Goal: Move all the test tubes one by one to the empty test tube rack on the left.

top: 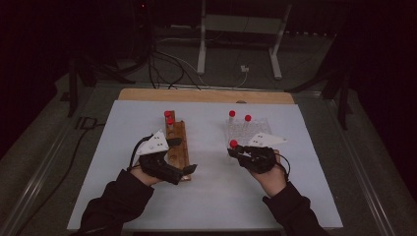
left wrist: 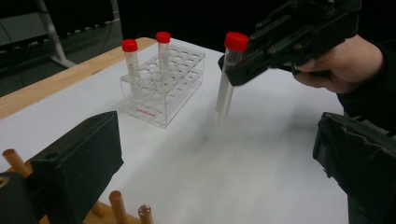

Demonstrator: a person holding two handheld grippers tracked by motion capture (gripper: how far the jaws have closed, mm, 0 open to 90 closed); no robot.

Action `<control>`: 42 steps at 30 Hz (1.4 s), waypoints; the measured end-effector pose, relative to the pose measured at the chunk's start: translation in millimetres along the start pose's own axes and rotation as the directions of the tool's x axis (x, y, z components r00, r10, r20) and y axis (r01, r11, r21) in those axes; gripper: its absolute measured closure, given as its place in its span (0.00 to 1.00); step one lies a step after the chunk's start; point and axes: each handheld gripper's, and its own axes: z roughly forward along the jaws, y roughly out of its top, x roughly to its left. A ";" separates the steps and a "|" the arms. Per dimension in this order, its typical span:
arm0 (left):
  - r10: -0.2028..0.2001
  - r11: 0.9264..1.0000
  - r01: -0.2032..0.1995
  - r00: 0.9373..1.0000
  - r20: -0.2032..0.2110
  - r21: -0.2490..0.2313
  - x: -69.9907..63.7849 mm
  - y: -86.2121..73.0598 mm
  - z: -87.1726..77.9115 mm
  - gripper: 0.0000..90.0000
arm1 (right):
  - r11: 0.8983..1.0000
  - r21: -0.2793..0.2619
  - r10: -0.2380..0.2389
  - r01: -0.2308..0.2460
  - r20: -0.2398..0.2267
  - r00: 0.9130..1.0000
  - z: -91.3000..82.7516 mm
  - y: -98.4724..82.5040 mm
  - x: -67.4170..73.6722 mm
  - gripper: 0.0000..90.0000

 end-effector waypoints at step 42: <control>0.052 0.998 -0.057 0.993 0.109 0.039 -20.2 27.4 67.8 0.72 | 0.998 0.009 -0.053 0.055 -0.110 0.992 4.8 -0.5 31.3 0.84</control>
